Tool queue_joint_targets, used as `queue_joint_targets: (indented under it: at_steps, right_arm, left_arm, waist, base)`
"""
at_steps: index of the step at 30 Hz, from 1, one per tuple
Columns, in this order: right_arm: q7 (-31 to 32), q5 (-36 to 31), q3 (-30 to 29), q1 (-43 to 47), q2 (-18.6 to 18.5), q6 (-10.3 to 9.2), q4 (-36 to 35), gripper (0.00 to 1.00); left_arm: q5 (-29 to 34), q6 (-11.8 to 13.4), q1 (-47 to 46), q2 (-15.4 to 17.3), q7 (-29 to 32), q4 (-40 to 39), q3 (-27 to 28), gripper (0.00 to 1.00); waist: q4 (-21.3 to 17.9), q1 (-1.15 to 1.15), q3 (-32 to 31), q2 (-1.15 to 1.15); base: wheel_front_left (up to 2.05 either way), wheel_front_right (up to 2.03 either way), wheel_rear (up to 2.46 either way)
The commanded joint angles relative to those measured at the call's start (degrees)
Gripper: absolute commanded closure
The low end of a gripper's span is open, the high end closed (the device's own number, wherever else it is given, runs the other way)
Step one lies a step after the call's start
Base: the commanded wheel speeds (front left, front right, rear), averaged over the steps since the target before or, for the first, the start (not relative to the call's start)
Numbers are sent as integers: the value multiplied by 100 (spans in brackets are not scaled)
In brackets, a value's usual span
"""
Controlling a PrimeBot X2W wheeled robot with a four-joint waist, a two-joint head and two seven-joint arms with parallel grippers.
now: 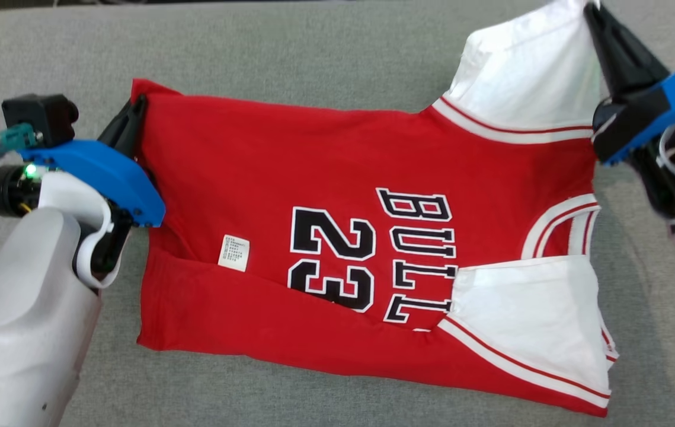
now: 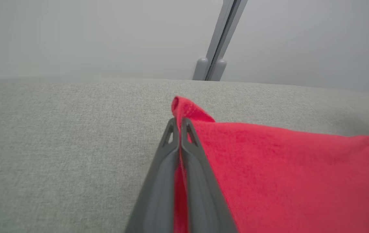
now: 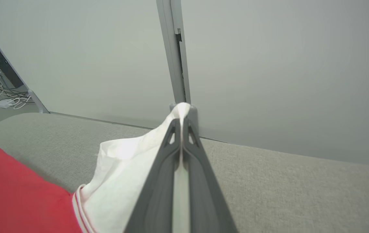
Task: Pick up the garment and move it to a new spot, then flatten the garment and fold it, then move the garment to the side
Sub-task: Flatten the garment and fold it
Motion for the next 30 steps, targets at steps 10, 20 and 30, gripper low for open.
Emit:
queue_joint_targets:
  at_steps: [10, 20, 30]
  right_arm:
    - [-321, 154, -288, 2146, -173, 0, -1303, 100]
    - [-283, 84, -1123, 4321, 266, 0, -2112, 100]
    - [-24, -306, -1691, 5437, 872, 0, -2545, 4]
  left_arm:
    - [-204, 442, 1578, 405, -329, -1197, 219, 100]
    - [-475, 824, 2881, 501, -629, -1844, 432, 100]
    - [-687, 1002, 3603, 470, -650, -2008, 467, 0]
  waist:
    - [-310, 1, -519, 0]
    - [-408, 1, -619, 0]
    - [-418, 1, -788, 0]
  base:
    - [0, 0, 0]
    - [0, 0, 0]
    - [0, 0, 0]
